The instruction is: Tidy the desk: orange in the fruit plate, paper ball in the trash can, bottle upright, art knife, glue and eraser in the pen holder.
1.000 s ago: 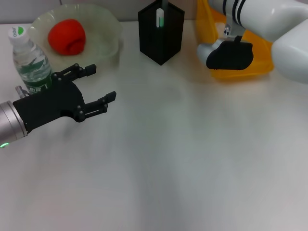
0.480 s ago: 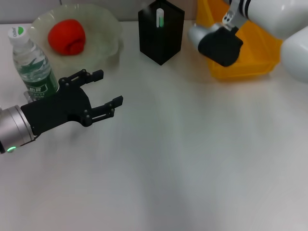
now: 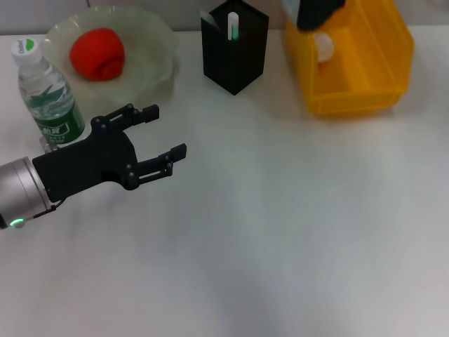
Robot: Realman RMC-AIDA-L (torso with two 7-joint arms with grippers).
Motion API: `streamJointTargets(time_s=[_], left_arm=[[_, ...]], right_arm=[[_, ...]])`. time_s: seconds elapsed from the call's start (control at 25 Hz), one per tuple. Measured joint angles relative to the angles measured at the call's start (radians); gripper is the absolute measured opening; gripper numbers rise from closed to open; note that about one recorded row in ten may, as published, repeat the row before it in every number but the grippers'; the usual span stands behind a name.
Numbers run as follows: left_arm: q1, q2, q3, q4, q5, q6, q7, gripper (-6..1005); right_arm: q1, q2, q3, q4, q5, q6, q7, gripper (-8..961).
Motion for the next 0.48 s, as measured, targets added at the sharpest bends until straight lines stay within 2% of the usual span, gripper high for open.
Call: streamJointTargets(time_s=[0.2, 0.32, 0.48], left_arm=[[-0.006, 0.003, 0.002, -0.002, 0.007, 0.045, -0.051, 806], [-0.008, 0.005, -0.002, 0.005, 0.005, 0.115, -0.102, 806], [-0.010, 0.010, -0.008, 0.026, 0.002, 0.208, -0.191, 806]], right_arm=[[-0.035, -0.003, 0.085, -0.114, 0.281, -0.114, 0.157, 584], [-0.072, 0.000, 0.126, -0.181, 0.501, -0.196, 0.194, 587], [-0.118, 0.001, 0.190, -0.221, 0.790, -0.409, 0.202, 589]])
